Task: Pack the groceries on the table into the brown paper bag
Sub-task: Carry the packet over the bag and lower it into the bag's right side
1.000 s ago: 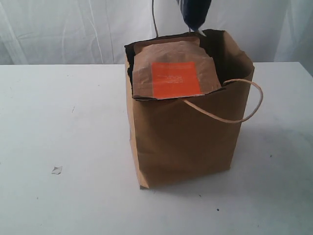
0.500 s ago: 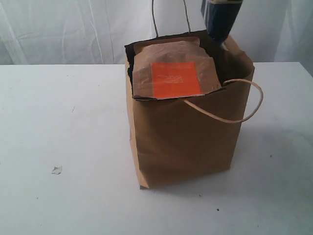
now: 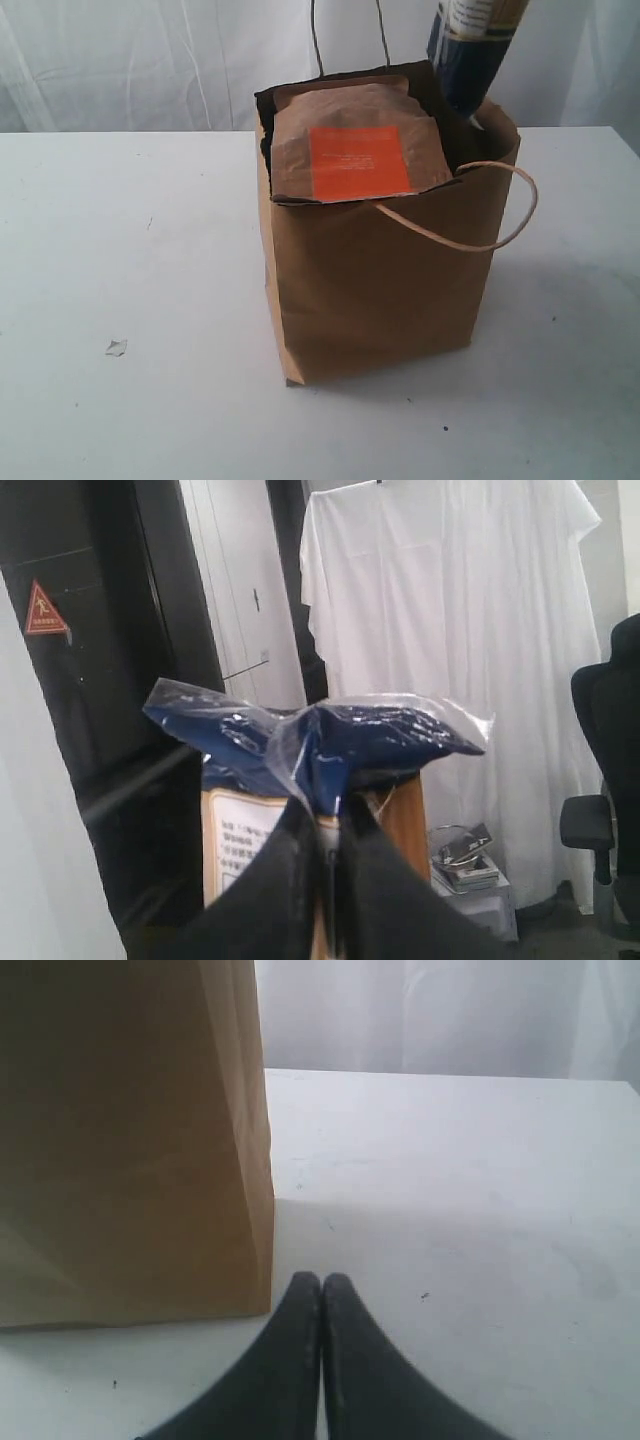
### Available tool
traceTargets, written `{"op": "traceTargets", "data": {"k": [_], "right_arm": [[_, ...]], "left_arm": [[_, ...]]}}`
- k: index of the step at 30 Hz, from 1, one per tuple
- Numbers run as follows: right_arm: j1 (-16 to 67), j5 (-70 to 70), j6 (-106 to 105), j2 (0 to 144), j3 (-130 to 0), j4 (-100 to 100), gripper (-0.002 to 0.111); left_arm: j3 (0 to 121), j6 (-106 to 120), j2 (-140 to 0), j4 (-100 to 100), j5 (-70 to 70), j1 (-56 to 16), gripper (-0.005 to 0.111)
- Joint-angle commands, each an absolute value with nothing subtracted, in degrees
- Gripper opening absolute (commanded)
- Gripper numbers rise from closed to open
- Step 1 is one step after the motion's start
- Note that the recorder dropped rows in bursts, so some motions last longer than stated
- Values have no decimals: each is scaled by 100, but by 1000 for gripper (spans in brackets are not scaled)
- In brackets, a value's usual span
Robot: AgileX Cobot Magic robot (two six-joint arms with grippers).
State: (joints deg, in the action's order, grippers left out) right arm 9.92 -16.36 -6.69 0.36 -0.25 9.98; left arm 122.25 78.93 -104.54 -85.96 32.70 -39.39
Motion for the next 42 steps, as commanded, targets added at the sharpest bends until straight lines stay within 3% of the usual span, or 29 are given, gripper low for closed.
{"op": "traceTargets", "data": {"k": [1,42], "right_arm": [[967,-1582,-666,0,0,963,0],[967,-1582,-666,0,0,963,0]], "left_arm": [[12336,7965,-10341,-9011,3199,-4080,1],[12208,6982,-10390,-7064,3564,-4125,1]]}}
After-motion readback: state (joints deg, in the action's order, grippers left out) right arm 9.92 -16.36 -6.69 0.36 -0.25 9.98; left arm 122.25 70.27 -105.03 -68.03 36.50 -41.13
